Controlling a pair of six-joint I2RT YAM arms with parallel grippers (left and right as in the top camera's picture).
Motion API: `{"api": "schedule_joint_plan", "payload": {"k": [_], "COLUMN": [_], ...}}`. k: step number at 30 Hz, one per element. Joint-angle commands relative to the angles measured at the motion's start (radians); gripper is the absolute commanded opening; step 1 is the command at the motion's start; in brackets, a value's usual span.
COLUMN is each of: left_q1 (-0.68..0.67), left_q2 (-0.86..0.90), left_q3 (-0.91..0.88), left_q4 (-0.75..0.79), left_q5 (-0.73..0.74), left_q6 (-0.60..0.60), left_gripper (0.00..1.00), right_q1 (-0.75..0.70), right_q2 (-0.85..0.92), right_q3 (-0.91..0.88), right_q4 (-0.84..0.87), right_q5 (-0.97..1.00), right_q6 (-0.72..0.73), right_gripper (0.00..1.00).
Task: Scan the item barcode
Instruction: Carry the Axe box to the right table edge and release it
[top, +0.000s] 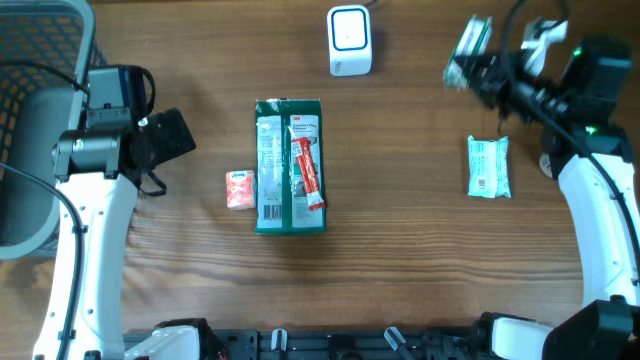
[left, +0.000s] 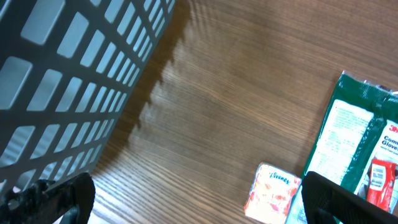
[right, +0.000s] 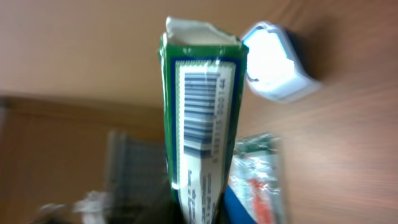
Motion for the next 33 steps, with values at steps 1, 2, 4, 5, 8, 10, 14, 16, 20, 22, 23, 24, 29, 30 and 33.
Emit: {"api": "schedule_joint_plan", "payload": {"k": [1,2,4,5,8,10,14,16,20,22,23,24,29,30,33], "left_q1": [0.005,0.005,0.005,0.005,0.005,0.005,0.005,0.005,0.005,0.005,0.005,0.005,0.005,0.005,0.005], "left_q2": [-0.013,-0.013,-0.013,-0.013,-0.013,-0.013,-0.013,-0.013,-0.013,-0.013,-0.013,-0.013,-0.013,-0.013,-0.013], "left_q3": [0.014,0.014,0.014,0.014,0.014,0.014,0.014,0.014,0.014,0.014,0.014,0.014,0.014,0.014,0.014], "left_q4": [0.002,0.002,0.002,0.002,0.002,0.002,0.002,0.002,0.002,0.002,0.002,0.002,0.002,0.002,0.002], "left_q5": [-0.016,-0.016,-0.016,-0.016,-0.016,-0.016,-0.016,-0.016,-0.016,-0.016,-0.016,-0.016,-0.016,-0.016,-0.016], "left_q6": [-0.009,-0.009,-0.009,-0.009,-0.009,-0.009,-0.009,-0.009,-0.009,-0.009,-0.009,-0.009,-0.009,-0.009,-0.009], "left_gripper": [1.0,1.0,1.0,1.0,1.0,1.0,1.0,1.0,1.0,1.0,1.0,1.0,1.0,1.0,1.0], "right_q1": [0.008,0.008,0.015,0.021,0.046,0.079,0.141,0.167,0.18,0.18,0.18,0.18,0.18,0.18,0.18], "right_q2": [-0.016,-0.016,-0.016,-0.016,-0.016,-0.005,0.038,0.073,0.143,0.179,0.196,0.211,0.264,0.267,0.267], "right_q3": [0.009,0.006,0.0,-0.006,-0.05,-0.096,-0.189,-0.232,-0.264,-0.264,-0.264,-0.264,-0.264,-0.264,-0.264], "right_q4": [-0.248,-0.307,-0.407,-0.444,-0.452,-0.423,-0.344,-0.297,-0.255,-0.249,-0.242,-0.235,-0.244,-0.252,-0.255], "right_q5": [0.267,0.32,0.409,0.451,0.481,0.526,0.642,0.716,0.838,0.881,0.898,0.911,1.101,1.135,1.145], "right_q6": [-0.552,-0.601,-0.681,-0.705,-0.672,-0.672,-0.671,-0.671,-0.671,-0.671,-0.671,-0.671,-0.604,-0.589,-0.582], "right_gripper": [0.05,0.05,0.06,0.06,0.07,0.07,0.09,0.09,0.08,0.08,0.08,0.1,0.33,0.37,0.56]}}
